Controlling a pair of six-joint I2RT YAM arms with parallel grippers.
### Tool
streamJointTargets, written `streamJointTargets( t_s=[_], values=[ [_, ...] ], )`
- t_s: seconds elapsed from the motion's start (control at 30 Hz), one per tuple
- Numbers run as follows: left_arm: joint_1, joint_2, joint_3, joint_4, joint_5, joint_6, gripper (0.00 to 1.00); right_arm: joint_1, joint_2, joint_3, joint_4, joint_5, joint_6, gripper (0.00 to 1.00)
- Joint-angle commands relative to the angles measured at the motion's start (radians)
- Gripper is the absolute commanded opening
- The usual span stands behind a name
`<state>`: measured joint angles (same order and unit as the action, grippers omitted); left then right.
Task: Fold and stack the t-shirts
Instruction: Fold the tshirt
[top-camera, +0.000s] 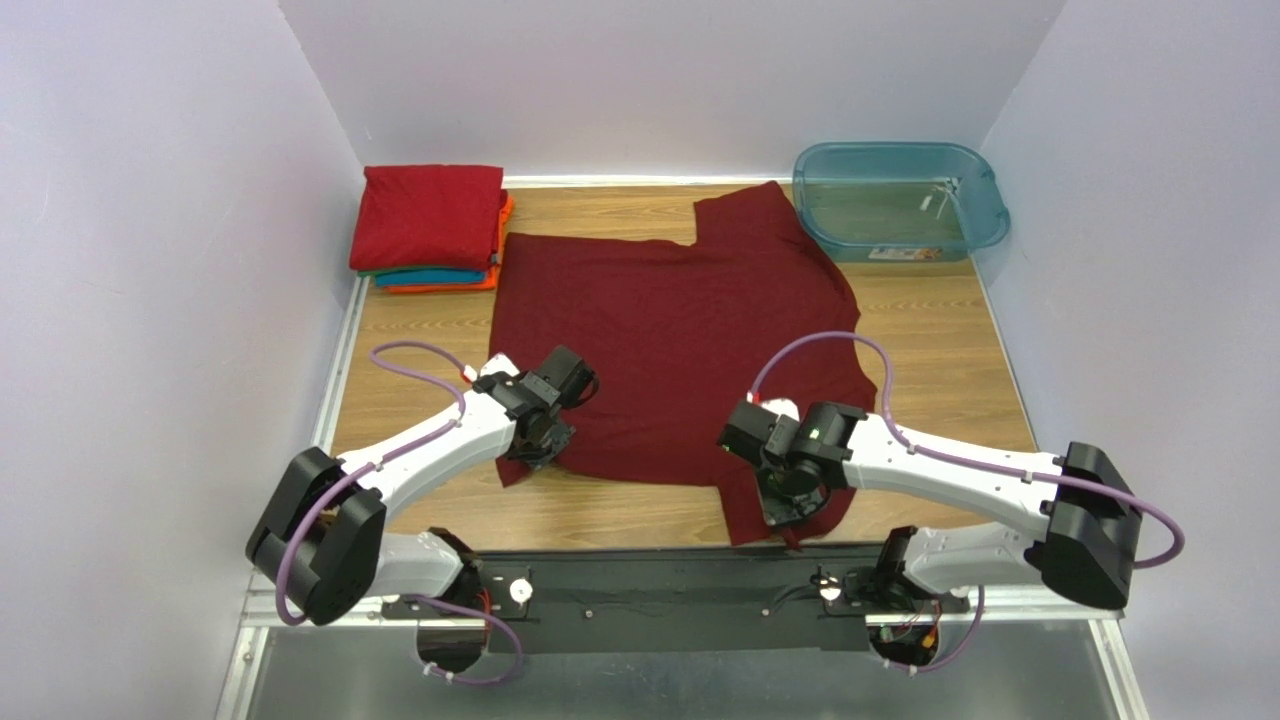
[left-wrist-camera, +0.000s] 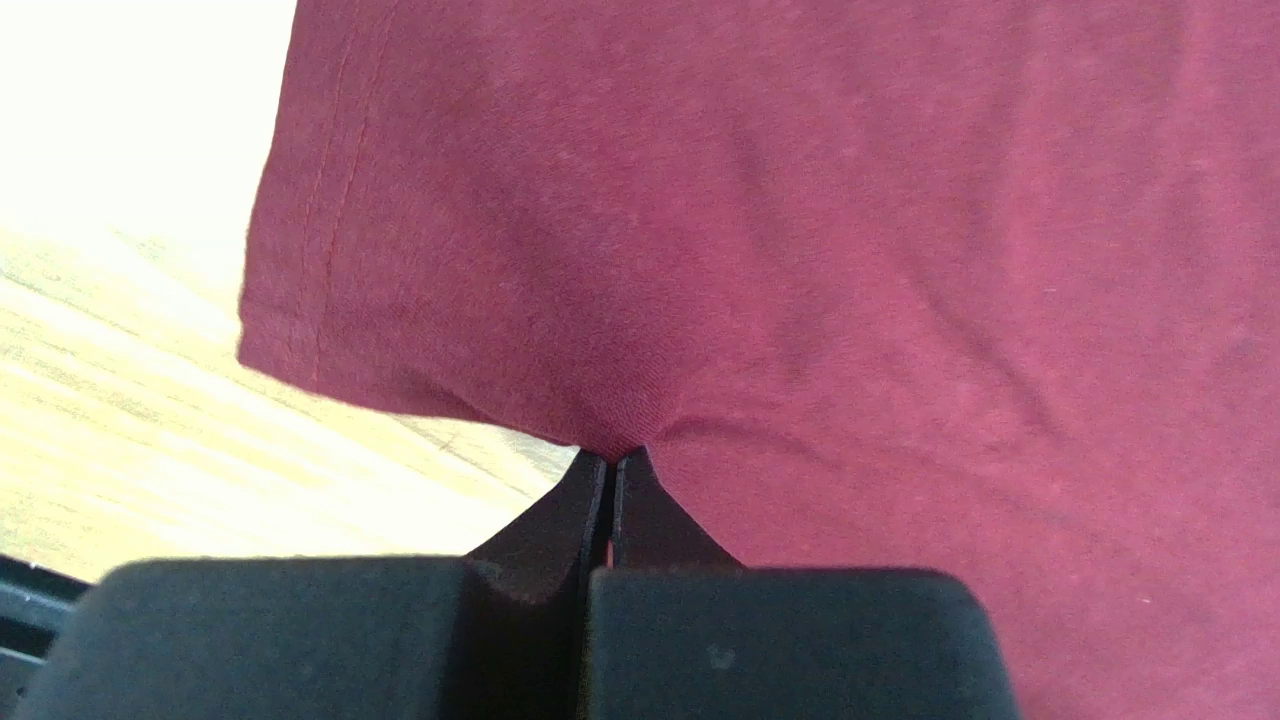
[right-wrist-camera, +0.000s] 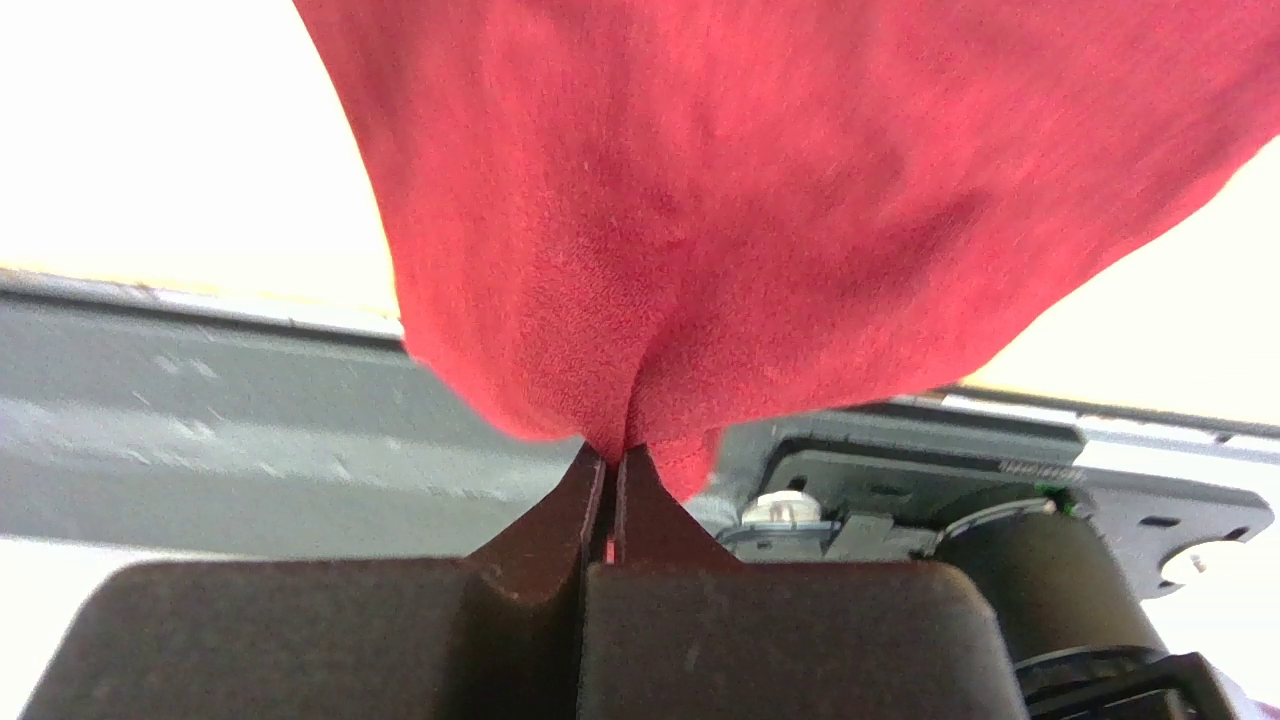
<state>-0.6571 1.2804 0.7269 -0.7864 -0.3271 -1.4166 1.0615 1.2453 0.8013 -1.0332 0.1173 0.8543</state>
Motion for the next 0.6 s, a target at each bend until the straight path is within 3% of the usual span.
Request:
streamJointTargets(
  t_s=[0.0,0.57],
  values=[
    [-0.006,0.023,0.052,0.001,-0.072,0.019,0.00,-0.072,0.014,0.073,-0.027,0.108,-0.050,0.01],
    [0.045,0.120,0.195,0.016,-0.093,0.130,0.00,-0.274,0.123,0.349,0.002,0.390,-0.236,0.01]
  ],
)
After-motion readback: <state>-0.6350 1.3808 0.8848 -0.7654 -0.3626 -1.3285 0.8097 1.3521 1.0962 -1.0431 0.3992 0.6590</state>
